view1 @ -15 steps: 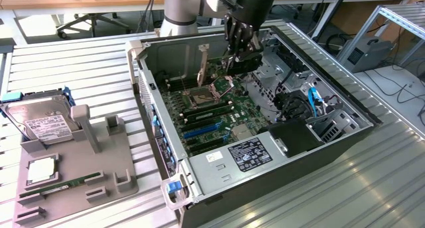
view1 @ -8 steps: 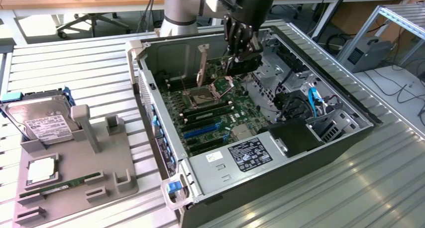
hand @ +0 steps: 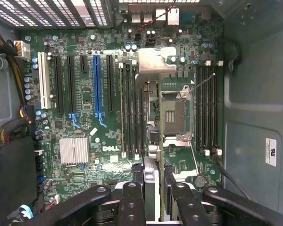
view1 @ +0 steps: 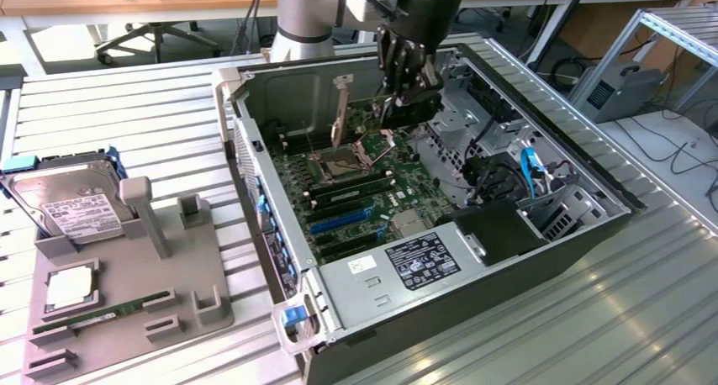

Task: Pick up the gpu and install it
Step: 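Insert the gpu into the slot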

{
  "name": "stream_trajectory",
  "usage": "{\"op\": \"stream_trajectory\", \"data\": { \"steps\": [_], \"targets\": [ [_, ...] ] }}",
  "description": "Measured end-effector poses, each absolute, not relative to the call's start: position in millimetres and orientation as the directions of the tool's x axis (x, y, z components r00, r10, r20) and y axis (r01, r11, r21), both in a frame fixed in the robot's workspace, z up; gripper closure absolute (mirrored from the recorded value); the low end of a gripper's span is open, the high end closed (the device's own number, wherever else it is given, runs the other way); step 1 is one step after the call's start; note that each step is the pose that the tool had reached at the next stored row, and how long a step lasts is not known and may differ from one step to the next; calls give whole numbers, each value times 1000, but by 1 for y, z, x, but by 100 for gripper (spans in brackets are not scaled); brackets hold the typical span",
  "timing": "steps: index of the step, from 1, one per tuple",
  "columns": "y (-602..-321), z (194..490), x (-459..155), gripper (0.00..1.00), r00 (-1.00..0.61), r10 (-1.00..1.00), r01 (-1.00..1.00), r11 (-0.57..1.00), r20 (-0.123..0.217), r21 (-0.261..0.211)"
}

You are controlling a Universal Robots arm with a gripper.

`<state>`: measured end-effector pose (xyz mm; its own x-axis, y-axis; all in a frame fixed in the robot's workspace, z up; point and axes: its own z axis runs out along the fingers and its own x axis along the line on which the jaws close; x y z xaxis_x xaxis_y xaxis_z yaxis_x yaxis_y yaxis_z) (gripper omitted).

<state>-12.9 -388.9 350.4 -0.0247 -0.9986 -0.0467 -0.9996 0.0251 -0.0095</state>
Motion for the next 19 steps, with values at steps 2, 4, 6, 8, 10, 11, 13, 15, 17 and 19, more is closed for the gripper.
{"op": "stream_trajectory", "data": {
  "steps": [2, 4, 6, 8, 10, 11, 13, 15, 17, 19],
  "targets": [
    [-389, 350, -13, 73, -25, -999, -1000, 25, -47, -10],
    [-389, 350, -14, 73, -25, -999, -1000, 25, -47, -9],
    [-390, 350, -14, 73, -25, -999, -1000, 25, -47, -10],
    [-390, 350, -15, 73, -25, -999, -1000, 25, -47, -10],
    [-390, 350, -16, 73, -25, -999, -1000, 25, -47, -10],
    [-390, 350, -16, 73, -25, -999, -1000, 25, -47, -10],
    [-391, 350, -17, 73, -25, -999, -1000, 25, -47, -10],
    [-391, 350, -17, 73, -25, -999, -1000, 25, -47, -10],
    [-391, 350, -18, 73, -25, -999, -1000, 25, -47, -10],
    [-391, 350, -19, 73, -25, -999, -1000, 25, -47, -10]
  ]
}}
